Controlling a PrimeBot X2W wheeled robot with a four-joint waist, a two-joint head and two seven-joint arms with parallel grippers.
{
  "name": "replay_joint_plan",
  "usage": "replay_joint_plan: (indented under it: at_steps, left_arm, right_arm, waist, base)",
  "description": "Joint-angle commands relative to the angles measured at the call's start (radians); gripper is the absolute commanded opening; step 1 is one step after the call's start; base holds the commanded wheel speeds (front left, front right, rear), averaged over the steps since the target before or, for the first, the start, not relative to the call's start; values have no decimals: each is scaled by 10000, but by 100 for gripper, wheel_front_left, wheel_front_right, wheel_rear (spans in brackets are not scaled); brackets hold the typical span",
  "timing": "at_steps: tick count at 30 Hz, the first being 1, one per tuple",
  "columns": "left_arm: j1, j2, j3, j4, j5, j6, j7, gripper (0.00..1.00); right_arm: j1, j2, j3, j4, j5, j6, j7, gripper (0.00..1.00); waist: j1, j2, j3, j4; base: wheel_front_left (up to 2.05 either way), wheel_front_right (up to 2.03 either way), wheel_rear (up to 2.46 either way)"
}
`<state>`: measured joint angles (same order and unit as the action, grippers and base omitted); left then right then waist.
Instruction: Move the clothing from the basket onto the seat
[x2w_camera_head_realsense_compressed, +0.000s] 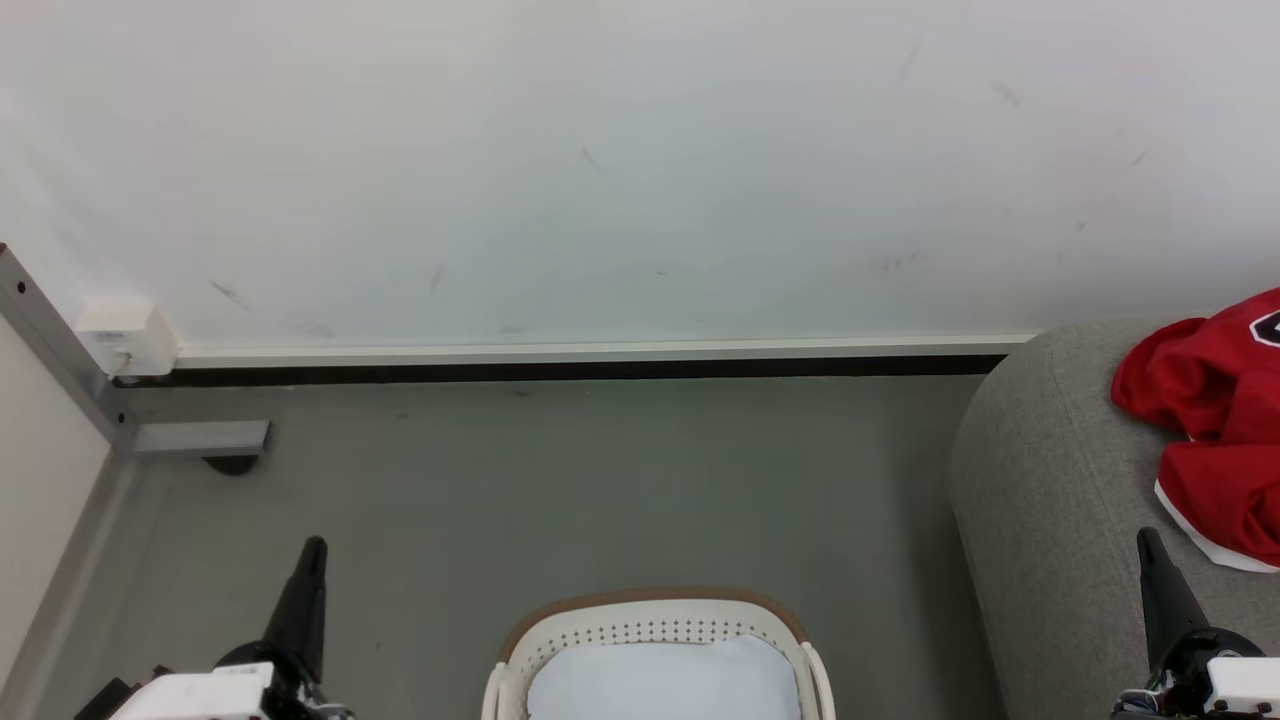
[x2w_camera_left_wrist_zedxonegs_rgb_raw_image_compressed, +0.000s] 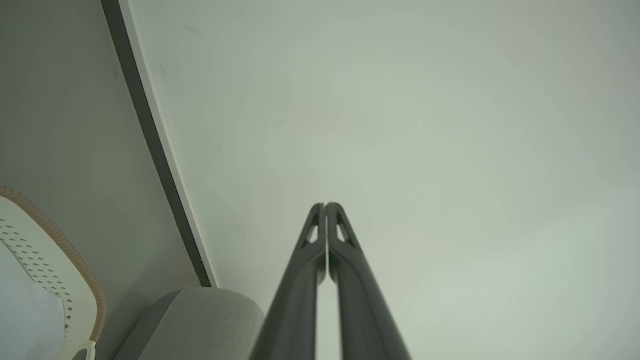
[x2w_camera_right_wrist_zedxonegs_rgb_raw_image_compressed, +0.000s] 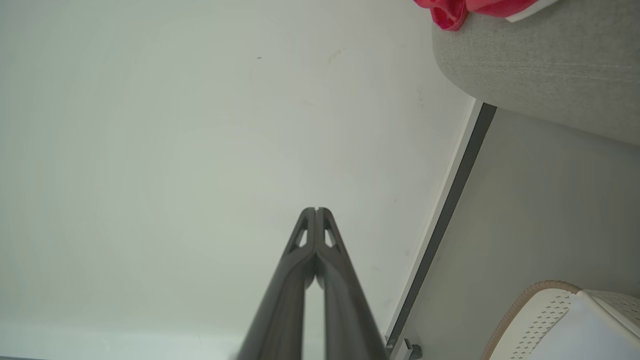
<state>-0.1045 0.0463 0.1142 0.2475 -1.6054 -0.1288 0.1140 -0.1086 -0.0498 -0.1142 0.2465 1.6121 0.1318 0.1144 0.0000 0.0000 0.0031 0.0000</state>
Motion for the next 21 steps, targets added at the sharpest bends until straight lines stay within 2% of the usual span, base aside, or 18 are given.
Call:
replay_joint_plan:
  at_steps: [1, 21]
  left_arm:
    - [-81, 73, 21, -42, -137, -43, 39, 0]
    - [-80, 73, 20, -41, -138, -43, 38, 0]
  right_arm:
    - [11, 1, -39, -54, 11, -21, 33, 0]
    - [11, 1, -37, -53, 13, -21, 31, 0]
  waist:
    - [0, 0, 0, 0]
    - [0, 0, 0, 0]
  base:
    - [0, 0, 0]
    - [0, 0, 0]
